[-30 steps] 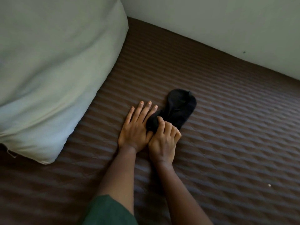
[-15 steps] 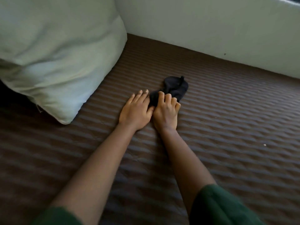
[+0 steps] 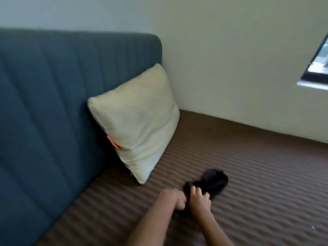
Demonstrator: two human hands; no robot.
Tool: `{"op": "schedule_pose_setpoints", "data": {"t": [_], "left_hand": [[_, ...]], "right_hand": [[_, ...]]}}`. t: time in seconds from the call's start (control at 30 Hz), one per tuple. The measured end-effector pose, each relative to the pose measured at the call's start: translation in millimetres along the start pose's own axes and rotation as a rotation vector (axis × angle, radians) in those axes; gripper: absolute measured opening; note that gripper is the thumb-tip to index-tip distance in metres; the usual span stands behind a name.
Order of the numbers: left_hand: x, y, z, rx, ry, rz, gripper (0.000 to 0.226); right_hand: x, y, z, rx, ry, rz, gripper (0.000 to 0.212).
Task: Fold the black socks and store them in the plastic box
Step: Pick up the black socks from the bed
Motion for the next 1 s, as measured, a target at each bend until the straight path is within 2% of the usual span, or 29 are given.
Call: {"op": "schedule_pose_setpoints", "data": {"t": [0.03,0.07,0.2,0.23,0.27,0.33,0.37,0.43,0.53,0.6,0.67,0.73,0.83,0.9,1.0], "left_hand": [[-25.9,-14.7,14.2,0.084,-0.027,-0.06,0.055],[-58.2,-37.3,33.2,0.152,-0.061,-0.194,0.059],[-246.5,-150.5,134.5,0.223,-0.344,-1.057,0.076],[-295.3,-171.2,161.4,0.313,-0.455,-1.189,0.082],[-333.3,-184.7,187.7,0.373,-0.596,-1.228,0.09],[-391.6,-193.0,234.6,0.304,-0.831,-1.096,0.104],[-406.9,-190.6,248.8,0.239,-0.863,-1.008,0.107],[-412.8,-188.4,258.9,0.149,-0.799,-0.875,0.113],[-414.4,-196.3,265.6,0.05,-0.63,-0.758,0.12],[-422.3,-198.8,270.9,-0.031,-0.506,-0.727,0.12],[-427.8,-197.4,274.7,-0.042,-0.446,-0.766,0.119],[-427.3,-193.6,275.8,-0.024,-0.464,-0.826,0.119],[-421.6,-192.4,278.5,-0.046,-0.501,-0.851,0.114],[-420.7,-192.0,284.9,-0.096,-0.505,-0.881,0.11],[-414.9,-191.1,286.2,-0.088,-0.461,-0.918,0.108]], "right_hand": [[-3.0,-2.4,-1.2,0.004,-0.019,0.036,0.042],[-2.8,-6.8,-0.3,0.034,-0.026,0.076,0.044],[-0.6,-27.5,5.8,0.212,0.039,0.24,0.042],[0.3,-31.1,10.4,0.242,0.031,0.243,0.042],[0.1,-36.2,15.1,0.236,0.01,0.214,0.041],[-14.6,-69.3,44.8,0.275,-0.011,0.197,0.024],[-24.9,-94.8,65.7,0.327,-0.042,0.154,0.014],[-45.9,-154.9,118.9,0.486,-0.142,0.011,0.018],[-75.5,-257.9,204.6,0.918,-0.179,-0.27,0.026],[-101.5,-322.1,263.9,1.163,-0.251,-0.371,0.029],[-135.4,-378.9,321.5,1.327,-0.412,-0.454,0.036],[-166.9,-406.1,376.6,1.315,-0.626,-0.48,0.038],[-188.6,-394.3,441.0,1.052,-0.854,-0.363,0.038],[-181.8,-376.2,461.4,0.923,-0.904,-0.31,0.03],[-161.1,-364.8,457.1,0.98,-0.866,-0.371,0.022]]}}
Point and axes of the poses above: each hand's wrist, its own x-axis towards the middle knuckle, its own y-axis out of the palm, z = x × y, the point moved 5 cm from there along x, towards the middle knuckle, and after that the axes turned 2 degrees about -x, right-handed, at the moved point
